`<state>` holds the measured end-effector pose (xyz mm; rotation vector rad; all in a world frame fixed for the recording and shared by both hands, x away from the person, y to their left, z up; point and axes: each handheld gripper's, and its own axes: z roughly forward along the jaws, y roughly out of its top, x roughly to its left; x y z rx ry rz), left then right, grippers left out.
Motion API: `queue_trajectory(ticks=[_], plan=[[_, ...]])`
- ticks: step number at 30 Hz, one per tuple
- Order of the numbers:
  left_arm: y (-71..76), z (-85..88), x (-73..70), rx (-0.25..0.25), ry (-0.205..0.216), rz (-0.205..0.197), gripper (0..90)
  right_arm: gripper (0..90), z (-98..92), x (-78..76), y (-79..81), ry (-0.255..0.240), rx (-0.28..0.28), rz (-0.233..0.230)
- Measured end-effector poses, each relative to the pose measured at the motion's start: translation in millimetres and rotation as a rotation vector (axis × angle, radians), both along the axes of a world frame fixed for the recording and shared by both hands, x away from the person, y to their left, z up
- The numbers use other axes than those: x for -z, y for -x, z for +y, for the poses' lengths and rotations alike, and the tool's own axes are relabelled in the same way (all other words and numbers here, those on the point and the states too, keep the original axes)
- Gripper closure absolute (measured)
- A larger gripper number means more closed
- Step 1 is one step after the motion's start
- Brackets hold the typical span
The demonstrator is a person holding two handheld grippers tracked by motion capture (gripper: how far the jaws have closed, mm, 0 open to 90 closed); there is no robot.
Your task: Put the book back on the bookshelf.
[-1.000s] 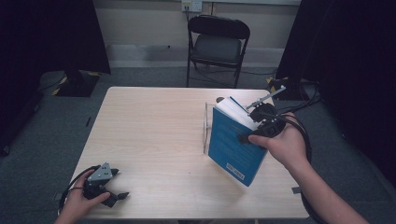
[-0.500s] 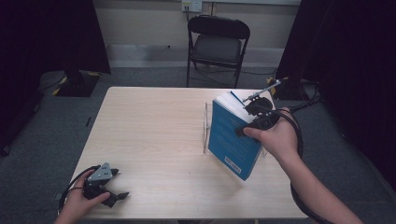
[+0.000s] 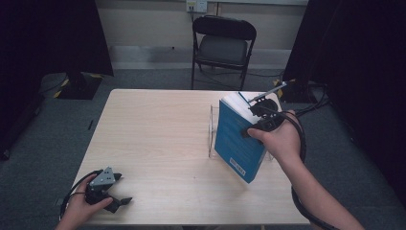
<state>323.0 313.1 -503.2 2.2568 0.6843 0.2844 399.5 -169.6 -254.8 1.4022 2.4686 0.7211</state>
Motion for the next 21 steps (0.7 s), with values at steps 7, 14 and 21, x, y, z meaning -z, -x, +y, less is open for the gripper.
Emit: queue_trajectory(ticks=[7, 14, 21], plan=[[0.0, 0.0, 0.0, 0.000, 0.000, 0.000, 0.1, 61.8, 2.9, 1.3, -5.3, 0.001, 0.024, 0.003], [0.2, -0.1, 0.1, -0.001, 0.003, 0.003, 0.1, 61.8, 8.3, 2.6, -10.2, -0.002, 0.040, -0.004], [0.4, -0.3, 0.3, -0.002, 0.007, 0.008, 0.1, 61.8, 14.0, 6.4, -15.7, 0.004, 0.064, 0.006]])
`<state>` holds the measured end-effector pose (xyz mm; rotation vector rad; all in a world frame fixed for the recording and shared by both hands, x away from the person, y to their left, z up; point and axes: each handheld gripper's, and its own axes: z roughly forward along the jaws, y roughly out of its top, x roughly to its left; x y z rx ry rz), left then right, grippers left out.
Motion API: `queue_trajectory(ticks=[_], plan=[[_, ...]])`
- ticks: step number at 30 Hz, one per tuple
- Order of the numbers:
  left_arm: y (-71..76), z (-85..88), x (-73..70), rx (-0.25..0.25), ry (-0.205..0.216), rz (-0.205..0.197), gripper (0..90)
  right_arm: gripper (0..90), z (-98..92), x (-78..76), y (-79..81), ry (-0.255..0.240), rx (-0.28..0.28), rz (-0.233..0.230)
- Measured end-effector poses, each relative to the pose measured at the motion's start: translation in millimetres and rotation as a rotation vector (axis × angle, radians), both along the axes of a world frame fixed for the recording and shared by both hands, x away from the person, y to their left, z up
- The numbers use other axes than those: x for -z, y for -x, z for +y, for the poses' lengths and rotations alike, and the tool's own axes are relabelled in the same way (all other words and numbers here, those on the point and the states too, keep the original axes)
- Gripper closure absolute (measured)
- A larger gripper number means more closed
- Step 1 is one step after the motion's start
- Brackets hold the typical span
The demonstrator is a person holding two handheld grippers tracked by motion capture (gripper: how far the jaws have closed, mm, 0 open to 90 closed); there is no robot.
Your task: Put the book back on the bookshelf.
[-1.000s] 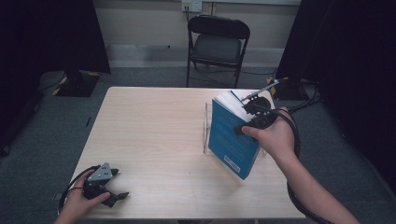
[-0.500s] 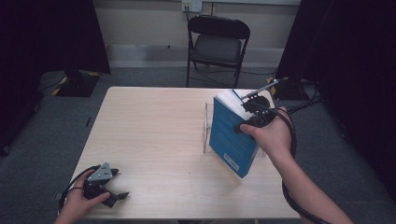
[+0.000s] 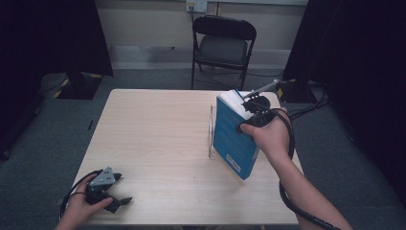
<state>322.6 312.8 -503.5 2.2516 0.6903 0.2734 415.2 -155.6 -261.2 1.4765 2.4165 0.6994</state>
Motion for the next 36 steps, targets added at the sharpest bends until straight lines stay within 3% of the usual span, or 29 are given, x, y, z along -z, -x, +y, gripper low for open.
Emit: queue_trajectory(ticks=[10, 16, 31, 36], plan=[[0.0, 0.1, 0.0, 0.000, 0.001, 0.001, 0.1, 61.8, 9.9, 2.4, -7.1, 0.011, 0.035, -0.005], [0.0, 0.0, 0.0, 0.000, 0.001, 0.001, 0.1, 61.8, 10.8, 4.7, -10.7, -0.010, 0.065, -0.011], [-0.2, 0.2, -0.1, 0.002, -0.002, -0.003, 0.1, 61.8, 16.6, 13.8, -21.5, -0.008, 0.087, -0.003], [0.0, -0.1, 0.2, 0.000, 0.003, 0.003, 0.1, 61.9, 17.7, 17.3, -25.3, -0.008, 0.099, -0.025]])
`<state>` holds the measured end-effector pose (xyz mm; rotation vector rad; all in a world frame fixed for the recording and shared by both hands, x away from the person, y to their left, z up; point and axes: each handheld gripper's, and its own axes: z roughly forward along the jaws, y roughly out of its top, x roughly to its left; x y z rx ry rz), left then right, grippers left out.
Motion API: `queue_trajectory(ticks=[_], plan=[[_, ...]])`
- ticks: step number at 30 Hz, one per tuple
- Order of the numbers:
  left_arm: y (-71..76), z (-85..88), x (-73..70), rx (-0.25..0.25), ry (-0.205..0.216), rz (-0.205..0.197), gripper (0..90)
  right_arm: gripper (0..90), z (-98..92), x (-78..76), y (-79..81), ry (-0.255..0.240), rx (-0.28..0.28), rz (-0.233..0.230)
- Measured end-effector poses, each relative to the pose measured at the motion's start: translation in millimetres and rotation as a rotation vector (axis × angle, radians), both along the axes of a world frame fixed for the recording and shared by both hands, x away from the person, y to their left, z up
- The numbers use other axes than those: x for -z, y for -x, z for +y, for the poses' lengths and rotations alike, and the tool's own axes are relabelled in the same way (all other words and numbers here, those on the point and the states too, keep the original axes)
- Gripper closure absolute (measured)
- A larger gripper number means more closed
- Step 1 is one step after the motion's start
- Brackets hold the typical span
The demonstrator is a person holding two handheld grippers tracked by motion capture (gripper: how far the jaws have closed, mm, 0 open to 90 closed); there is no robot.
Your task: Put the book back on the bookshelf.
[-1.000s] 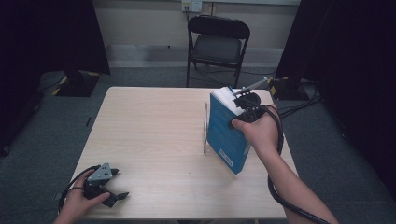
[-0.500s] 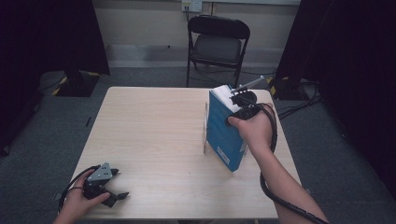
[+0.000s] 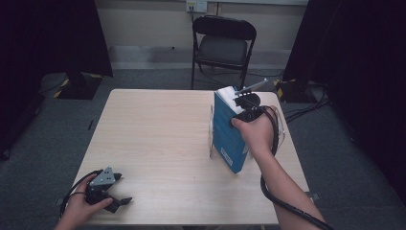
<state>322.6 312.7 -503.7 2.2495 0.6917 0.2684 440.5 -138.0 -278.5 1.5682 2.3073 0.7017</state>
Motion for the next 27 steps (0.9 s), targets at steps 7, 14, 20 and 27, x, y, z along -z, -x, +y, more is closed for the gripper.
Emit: queue_trajectory(ticks=[7, 14, 20, 27], plan=[[0.0, 0.0, 0.0, 0.000, 0.000, 0.000, 0.1, 61.9, -0.3, 3.1, -4.5, -0.014, 0.029, -0.005], [-0.3, 0.3, -0.3, 0.002, -0.006, -0.006, 0.1, 61.9, 3.5, 6.2, -8.3, -0.005, 0.059, -0.017], [-0.3, 0.3, -0.3, 0.002, -0.006, -0.006, 0.1, 61.9, 4.8, 8.2, -11.4, -0.002, 0.093, -0.024], [0.0, 0.0, 0.0, 0.000, 0.000, 0.000, 0.1, 61.8, 6.7, 11.8, -16.1, 0.003, 0.108, -0.033]])
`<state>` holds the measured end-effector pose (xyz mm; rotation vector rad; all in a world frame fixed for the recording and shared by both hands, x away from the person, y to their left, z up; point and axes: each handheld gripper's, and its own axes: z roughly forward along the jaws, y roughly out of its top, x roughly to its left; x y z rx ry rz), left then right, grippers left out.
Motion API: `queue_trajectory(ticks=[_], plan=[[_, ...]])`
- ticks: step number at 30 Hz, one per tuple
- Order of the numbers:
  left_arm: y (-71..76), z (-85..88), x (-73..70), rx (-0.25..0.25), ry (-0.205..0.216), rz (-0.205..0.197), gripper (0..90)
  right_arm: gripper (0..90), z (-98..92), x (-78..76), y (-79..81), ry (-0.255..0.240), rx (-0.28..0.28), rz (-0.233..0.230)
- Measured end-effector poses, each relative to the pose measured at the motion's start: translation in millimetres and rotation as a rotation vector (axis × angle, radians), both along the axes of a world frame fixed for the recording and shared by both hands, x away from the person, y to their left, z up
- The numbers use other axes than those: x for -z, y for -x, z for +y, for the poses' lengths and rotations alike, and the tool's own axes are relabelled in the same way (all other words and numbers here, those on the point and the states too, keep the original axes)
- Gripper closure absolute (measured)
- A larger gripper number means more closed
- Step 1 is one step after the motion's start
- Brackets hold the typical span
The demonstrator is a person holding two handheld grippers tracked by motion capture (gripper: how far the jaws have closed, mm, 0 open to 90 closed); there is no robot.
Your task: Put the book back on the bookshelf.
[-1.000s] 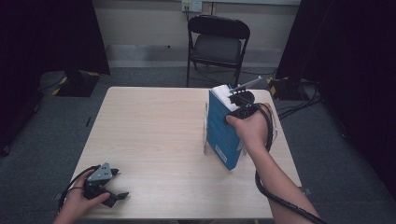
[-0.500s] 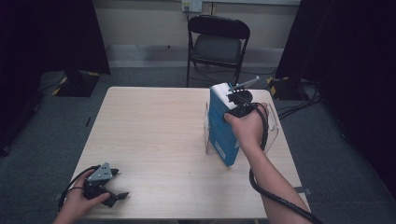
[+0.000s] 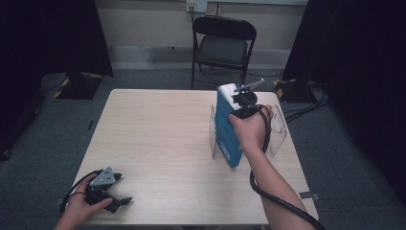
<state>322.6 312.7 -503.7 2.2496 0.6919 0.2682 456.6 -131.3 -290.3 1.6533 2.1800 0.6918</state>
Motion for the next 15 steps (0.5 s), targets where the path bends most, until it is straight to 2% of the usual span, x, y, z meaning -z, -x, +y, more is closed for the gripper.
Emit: queue_trajectory(ticks=[3, 5, 6, 7, 15], plan=[[-0.2, 0.2, -0.1, 0.003, -0.002, -0.002, 0.1, 61.8, 1.2, 1.5, -1.8, 0.003, 0.008, 0.002], [-0.6, 0.5, -0.4, 0.005, -0.009, -0.011, 0.1, 61.9, 2.3, 3.4, -2.6, 0.005, 0.010, -0.015], [0.2, -0.1, 0.1, -0.003, 0.003, 0.002, 0.1, 61.9, 1.8, 4.0, -3.9, 0.001, 0.015, -0.015], [-0.5, 0.4, -0.3, 0.005, -0.007, -0.008, 0.1, 61.9, 1.6, 4.1, -4.7, -0.002, 0.020, -0.014], [-0.3, 0.3, -0.3, 0.002, -0.006, -0.006, 0.1, 61.8, 1.2, 9.4, -10.9, -0.010, 0.039, -0.027]])
